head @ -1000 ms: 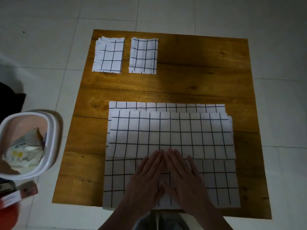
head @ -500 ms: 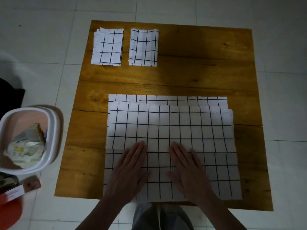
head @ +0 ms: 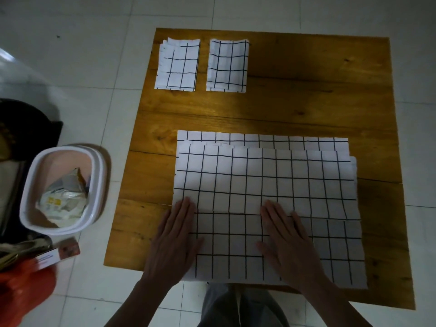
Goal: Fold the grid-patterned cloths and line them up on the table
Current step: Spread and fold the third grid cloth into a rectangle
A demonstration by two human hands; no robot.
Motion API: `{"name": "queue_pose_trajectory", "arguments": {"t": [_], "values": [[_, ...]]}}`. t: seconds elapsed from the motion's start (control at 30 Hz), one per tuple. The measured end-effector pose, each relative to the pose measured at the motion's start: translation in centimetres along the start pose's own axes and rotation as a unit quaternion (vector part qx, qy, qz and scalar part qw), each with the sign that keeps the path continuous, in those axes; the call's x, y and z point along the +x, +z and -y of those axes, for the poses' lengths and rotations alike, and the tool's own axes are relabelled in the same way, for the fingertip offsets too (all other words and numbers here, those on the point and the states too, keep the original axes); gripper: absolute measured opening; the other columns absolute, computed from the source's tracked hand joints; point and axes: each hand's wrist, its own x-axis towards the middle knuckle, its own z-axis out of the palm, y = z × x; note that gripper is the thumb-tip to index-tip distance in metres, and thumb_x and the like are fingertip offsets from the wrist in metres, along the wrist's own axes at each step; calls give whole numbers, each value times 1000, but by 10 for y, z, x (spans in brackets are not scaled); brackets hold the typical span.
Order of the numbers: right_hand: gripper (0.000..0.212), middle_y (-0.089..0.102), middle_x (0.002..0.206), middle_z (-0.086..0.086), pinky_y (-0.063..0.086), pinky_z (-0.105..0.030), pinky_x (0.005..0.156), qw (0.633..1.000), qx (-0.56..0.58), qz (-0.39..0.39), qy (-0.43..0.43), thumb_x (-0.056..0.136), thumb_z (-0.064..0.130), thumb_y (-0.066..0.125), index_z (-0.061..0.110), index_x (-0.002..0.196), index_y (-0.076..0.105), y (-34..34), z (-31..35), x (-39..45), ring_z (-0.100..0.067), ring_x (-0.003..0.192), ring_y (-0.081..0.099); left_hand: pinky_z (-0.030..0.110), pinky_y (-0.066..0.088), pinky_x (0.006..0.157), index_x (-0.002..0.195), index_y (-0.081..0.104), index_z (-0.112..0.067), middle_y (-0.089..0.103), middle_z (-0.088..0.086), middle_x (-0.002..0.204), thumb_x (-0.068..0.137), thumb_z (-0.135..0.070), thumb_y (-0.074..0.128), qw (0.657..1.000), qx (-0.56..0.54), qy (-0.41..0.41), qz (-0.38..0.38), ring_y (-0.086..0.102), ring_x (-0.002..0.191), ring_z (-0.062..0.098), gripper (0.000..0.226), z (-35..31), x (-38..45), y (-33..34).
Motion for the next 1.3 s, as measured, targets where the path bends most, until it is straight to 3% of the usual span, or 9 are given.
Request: {"name": "queue_pose_trajectory", "arguments": {"t": [0.17, 0.37, 0.5, 0.67, 0.93, 1.17, 1.3], "values": [[76, 2, 175, -4, 15, -52, 123, 1000, 7, -2, 13, 107, 63, 17, 16, 166, 10, 0, 4, 1, -22, 161, 7, 45, 15, 128, 164, 18, -7, 12, 10, 174, 106, -55, 35, 999, -23, -7, -30, 12, 160, 27, 77, -31, 5, 0], [70, 11, 174, -6, 19, -53, 123, 1000, 8, -23, 5, 110, 56, 16, 13, 165, 18, 5, 4, 0, -23, 160, 12, 41, 18, 127, 163, 22, -8, 18, 12, 172, 109, -50, 35, 992, -2, 127, -6, 14, 160, 23, 69, -94, 36, 18], [64, 18, 172, -9, 23, -53, 121, 999, -4, -43, -6, 111, 48, 17, 12, 164, 21, 13, 0, 1, -25, 160, 14, 42, 20, 126, 161, 28, -8, 24, 12, 170, 113, -46, 24, 992, -16, 123, 12, 17, 159, 23, 62, -108, 57, 31], [66, 15, 173, -8, 22, -51, 122, 999, -5, -36, -10, 111, 50, 16, 12, 164, 21, 9, -4, 0, -22, 160, 13, 39, 13, 128, 164, 22, -10, 16, 10, 173, 110, -54, 29, 992, 7, 120, 42, 10, 161, 20, 70, -100, 59, 35], [73, 12, 173, -8, 17, -52, 125, 993, 45, -47, 100, 109, 58, 13, 11, 164, 19, 1, -39, -24, -23, 160, 11, 35, 3, 129, 165, 16, -10, 9, 8, 174, 109, -56, 26, 992, 30, 113, 52, 4, 161, 19, 74, -104, 59, 26], [74, 6, 174, -6, 22, -58, 125, 974, 64, -64, 206, 107, 56, 21, 13, 166, 11, 0, -86, -53, -24, 161, 7, 40, 12, 127, 164, 18, -9, 9, 9, 174, 110, -55, 20, 992, 11, 117, 53, 7, 161, 20, 72, -105, 59, 26], [75, 7, 174, -5, 19, -58, 126, 972, 73, -71, 212, 106, 60, 17, 13, 166, 12, 2, -89, -54, -23, 161, 7, 43, 17, 125, 165, 17, -10, 9, 10, 174, 110, -54, 19, 991, 7, 121, 59, 8, 161, 23, 70, -104, 59, 25]]}}
